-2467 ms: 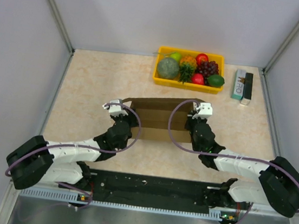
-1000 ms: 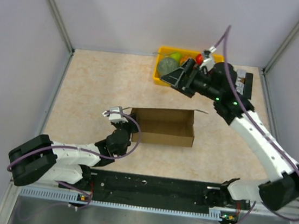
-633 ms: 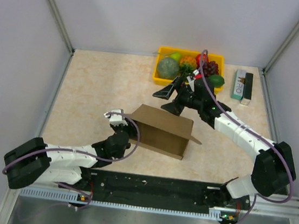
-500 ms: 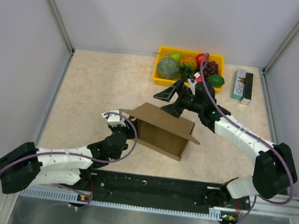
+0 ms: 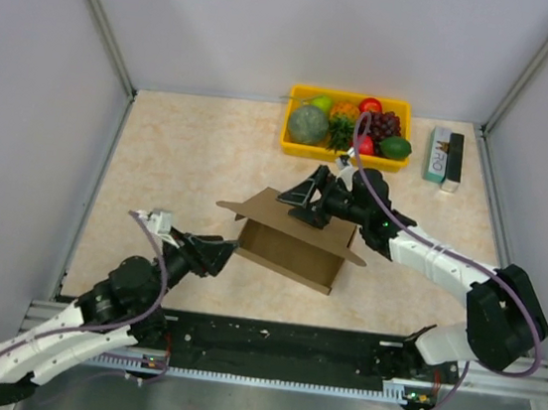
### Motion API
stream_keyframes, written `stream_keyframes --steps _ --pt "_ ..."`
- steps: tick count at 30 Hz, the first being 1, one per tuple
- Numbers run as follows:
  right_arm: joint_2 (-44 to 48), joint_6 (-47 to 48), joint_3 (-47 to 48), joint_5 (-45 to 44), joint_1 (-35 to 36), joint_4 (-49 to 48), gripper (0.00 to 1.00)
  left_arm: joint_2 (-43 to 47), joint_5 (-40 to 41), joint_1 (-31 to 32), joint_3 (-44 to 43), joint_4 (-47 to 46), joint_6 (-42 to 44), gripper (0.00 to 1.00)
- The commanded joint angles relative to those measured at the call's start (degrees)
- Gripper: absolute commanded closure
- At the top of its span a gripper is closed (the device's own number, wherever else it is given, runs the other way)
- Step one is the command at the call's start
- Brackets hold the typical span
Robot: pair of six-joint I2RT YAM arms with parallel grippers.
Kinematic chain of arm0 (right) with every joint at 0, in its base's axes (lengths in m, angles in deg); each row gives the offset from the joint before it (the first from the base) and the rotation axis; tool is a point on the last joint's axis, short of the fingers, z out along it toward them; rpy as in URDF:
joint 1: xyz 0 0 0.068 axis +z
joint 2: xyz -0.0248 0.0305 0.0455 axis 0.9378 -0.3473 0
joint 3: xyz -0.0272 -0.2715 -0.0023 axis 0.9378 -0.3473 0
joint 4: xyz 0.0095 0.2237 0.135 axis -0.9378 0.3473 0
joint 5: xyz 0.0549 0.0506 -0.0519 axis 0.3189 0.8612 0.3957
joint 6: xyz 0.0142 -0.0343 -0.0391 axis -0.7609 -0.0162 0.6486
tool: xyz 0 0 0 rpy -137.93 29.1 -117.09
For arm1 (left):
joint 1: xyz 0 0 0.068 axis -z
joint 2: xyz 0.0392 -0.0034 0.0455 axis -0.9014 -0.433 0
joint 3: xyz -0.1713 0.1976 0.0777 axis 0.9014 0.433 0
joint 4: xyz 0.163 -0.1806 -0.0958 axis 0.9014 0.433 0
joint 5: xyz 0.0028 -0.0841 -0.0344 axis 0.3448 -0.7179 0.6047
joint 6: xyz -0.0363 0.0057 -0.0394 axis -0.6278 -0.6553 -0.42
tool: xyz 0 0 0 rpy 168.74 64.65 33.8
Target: Fold the paper box
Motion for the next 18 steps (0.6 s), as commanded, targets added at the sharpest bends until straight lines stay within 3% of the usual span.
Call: stream_keyframes --steps 1,8,12,15,17,18 --pt "3.69 6.18 -2.93 -0.31 2.26 -5.61 0.29 5.03 -10.03 0.23 -12.00 10.78 4.64 0.31" --pt "4.22 12.95 -7.86 -0.23 5.60 -7.46 0.38 -21.59 -9.95 0.23 -37.66 20.91 14.30 0.30" --pt "4.92 14.53 -9.53 -0.66 5.60 -6.50 0.39 -31.96 -6.25 -1.52 -42.08 18.20 19.14 0.28" --pt "5.36 15.84 -10.49 -0.31 5.52 -5.97 0.40 -38.65 -18.86 -9.85 -40.16 14.78 18.72 0.35" --pt "5.54 16.64 -10.94 -0.75 5.52 -5.27 0.40 -41.47 -31.93 -17.83 -35.35 8.54 15.82 0.46" --pt "5.62 17.78 -11.20 -0.84 5.60 -4.39 0.40 -42.17 -33.31 -19.18 -33.93 6.43 15.55 0.48"
